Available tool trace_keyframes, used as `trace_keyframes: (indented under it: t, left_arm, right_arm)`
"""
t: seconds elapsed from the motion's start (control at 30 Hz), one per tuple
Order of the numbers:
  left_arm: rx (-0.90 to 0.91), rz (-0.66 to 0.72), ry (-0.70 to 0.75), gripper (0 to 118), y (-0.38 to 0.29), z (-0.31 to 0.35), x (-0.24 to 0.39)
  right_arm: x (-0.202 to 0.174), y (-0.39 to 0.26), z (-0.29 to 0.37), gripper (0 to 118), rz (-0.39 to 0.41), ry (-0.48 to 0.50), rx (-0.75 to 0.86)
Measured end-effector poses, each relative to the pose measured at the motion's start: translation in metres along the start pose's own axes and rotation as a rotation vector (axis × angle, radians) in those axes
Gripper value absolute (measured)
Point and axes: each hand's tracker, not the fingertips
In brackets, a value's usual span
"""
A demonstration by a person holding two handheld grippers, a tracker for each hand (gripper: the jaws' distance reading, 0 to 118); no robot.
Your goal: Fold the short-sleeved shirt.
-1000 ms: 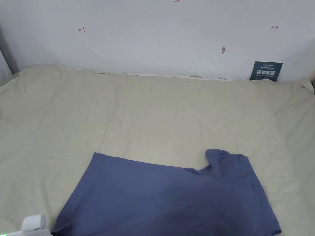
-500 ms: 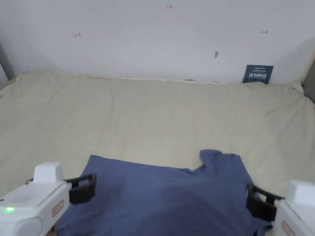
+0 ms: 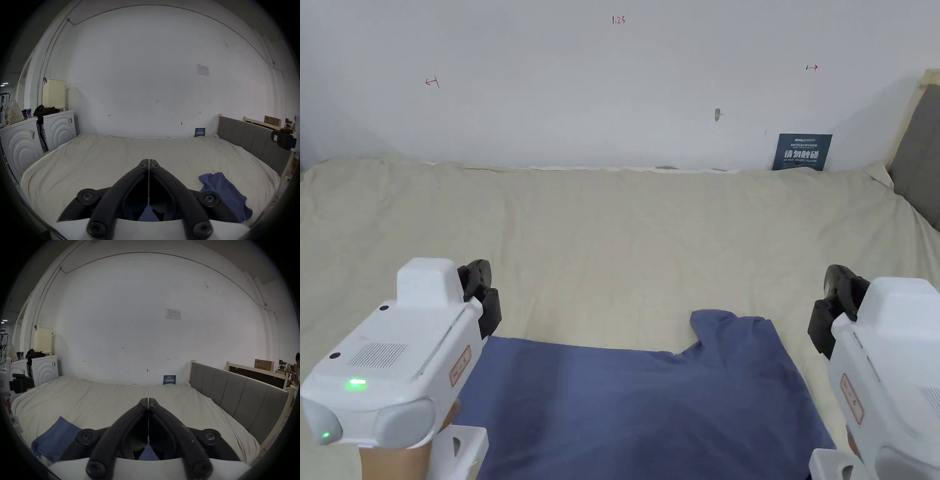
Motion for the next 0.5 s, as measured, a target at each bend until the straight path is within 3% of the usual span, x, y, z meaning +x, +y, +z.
trace_keyframes:
  t: [0.17, 0.37, 0.4, 0.43, 0.5]
  left_arm:
    - [-0.081, 0.004, 0.003, 0, 0.008, -0.030, 0.000]
    - [-0.350, 0.141, -0.037, 2, -0.016, -0.129, -0.055]
    - [-0.398, 0.149, -0.030, 8, -0.021, -0.144, -0.064]
    - [-0.448, 0.177, -0.019, 21, -0.026, -0.158, -0.066]
    - [-0.560, 0.177, -0.037, 79, -0.041, -0.187, -0.082]
  right_arm:
    - [-0.002, -0.001, -0.022, 1, 0.011, 0.000, -0.013]
    - [-0.009, -0.005, -0.061, 1, 0.028, 0.013, -0.046]
    - [-0.010, -0.007, -0.067, 1, 0.032, 0.014, -0.054]
    - [-0.011, -0.009, -0.075, 1, 0.039, 0.016, -0.063]
    - [-0.014, -0.013, -0.089, 1, 0.051, 0.015, -0.083]
